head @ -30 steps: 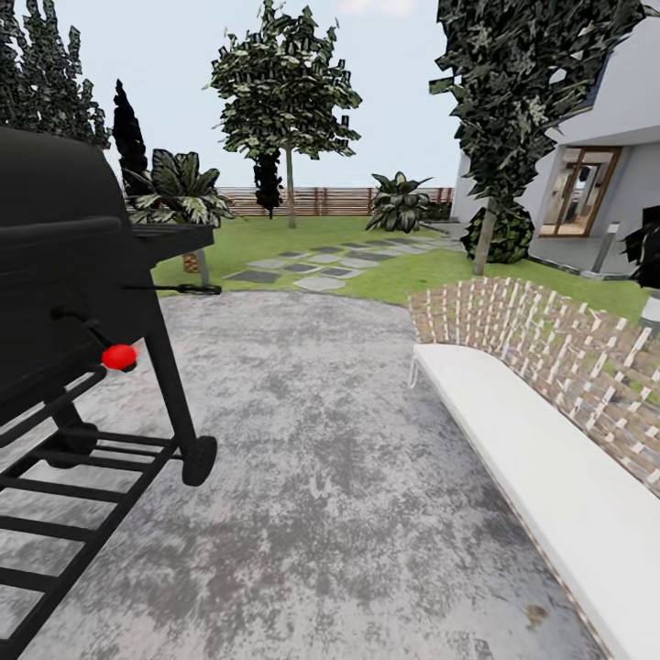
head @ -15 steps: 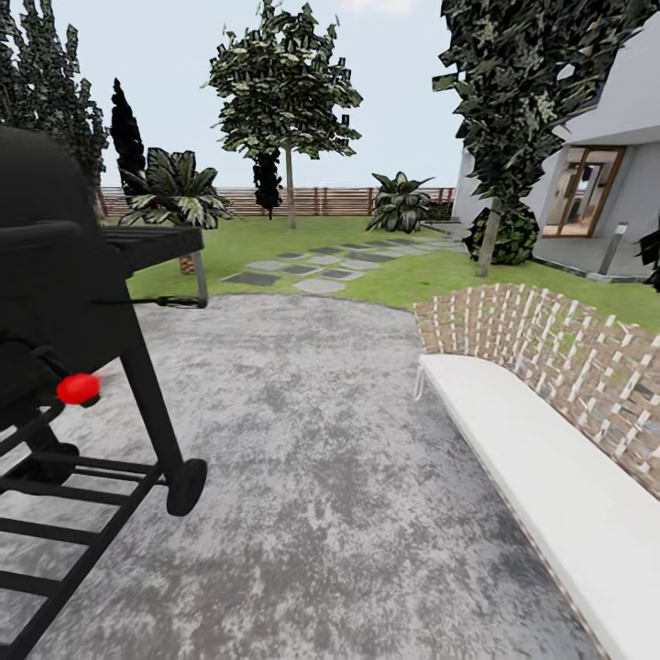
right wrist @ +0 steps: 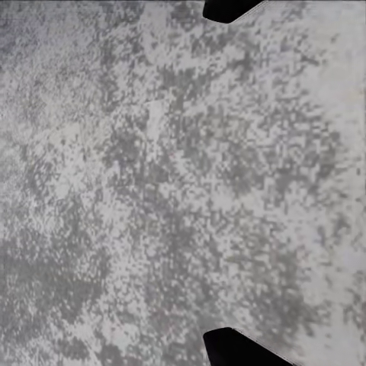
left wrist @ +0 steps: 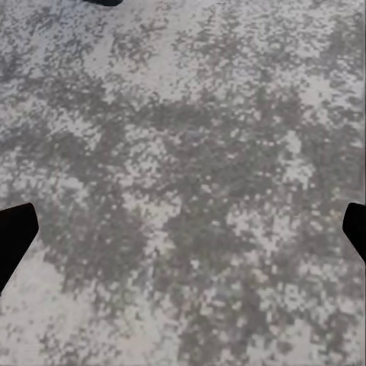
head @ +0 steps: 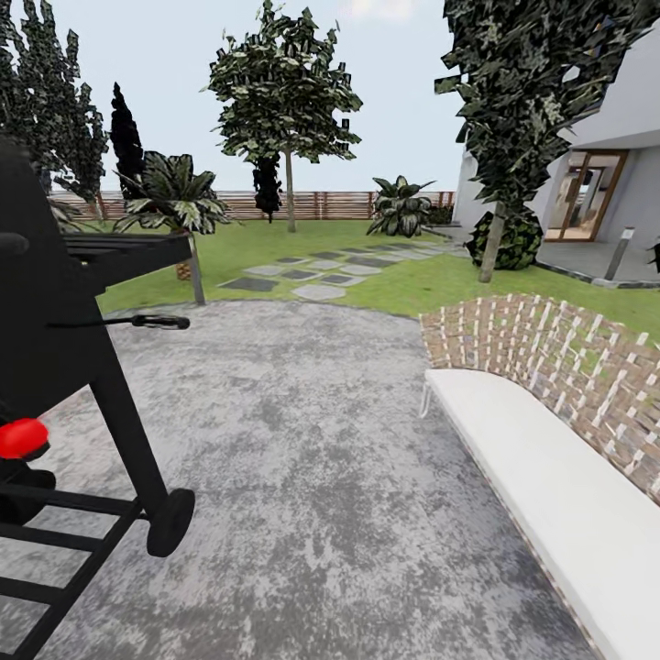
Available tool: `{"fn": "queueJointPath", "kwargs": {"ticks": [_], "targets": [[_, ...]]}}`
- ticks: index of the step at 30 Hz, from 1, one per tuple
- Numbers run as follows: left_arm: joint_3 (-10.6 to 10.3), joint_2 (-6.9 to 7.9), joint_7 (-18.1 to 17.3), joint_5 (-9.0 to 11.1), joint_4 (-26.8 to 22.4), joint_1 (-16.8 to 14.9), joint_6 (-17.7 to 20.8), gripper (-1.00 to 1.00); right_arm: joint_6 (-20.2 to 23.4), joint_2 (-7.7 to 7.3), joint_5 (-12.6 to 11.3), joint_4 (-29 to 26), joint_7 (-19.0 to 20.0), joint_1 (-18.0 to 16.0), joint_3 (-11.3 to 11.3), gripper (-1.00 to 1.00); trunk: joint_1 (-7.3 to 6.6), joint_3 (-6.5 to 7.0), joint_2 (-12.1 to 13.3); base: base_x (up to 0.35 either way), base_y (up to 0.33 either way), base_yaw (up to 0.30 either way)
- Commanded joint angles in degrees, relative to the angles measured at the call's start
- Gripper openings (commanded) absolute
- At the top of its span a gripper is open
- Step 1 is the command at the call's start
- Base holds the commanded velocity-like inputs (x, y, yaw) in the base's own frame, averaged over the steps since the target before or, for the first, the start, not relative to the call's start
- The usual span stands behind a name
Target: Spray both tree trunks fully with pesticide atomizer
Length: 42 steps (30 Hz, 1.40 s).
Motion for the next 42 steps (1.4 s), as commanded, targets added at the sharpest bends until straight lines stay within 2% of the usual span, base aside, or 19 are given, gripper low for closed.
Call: {"fn": "queueJointPath", "kwargs": {"ticks": [1, 17, 42], "targets": [[0.0, 0.0, 0.0, -0.01, 0.0, 0.01, 0.01, 1.0, 0.0, 0.0, 0.0, 0.01, 0.0, 0.0, 0.0, 1.0, 0.0, 0.01, 0.0, 0.34, 0.0, 0.0], [0.0, 0.0, 0.0, -0.03, 0.0, 0.02, 0.0, 1.0, 0.0, 0.01, 0.0, 0.02, 0.0, 0.0, 0.0, 1.0, 0.0, 0.03, 0.0, 0.34, -0.006, 0.0], [0.0, 0.0, 0.0, -0.02, 0.0, 0.02, -0.06, 1.0, 0.0, 0.08, 0.01, 0.02, 0.0, 0.0, 0.0, 1.0, 0.0, 0.03, 0.0, 0.323, -0.132, 0.0]]}}
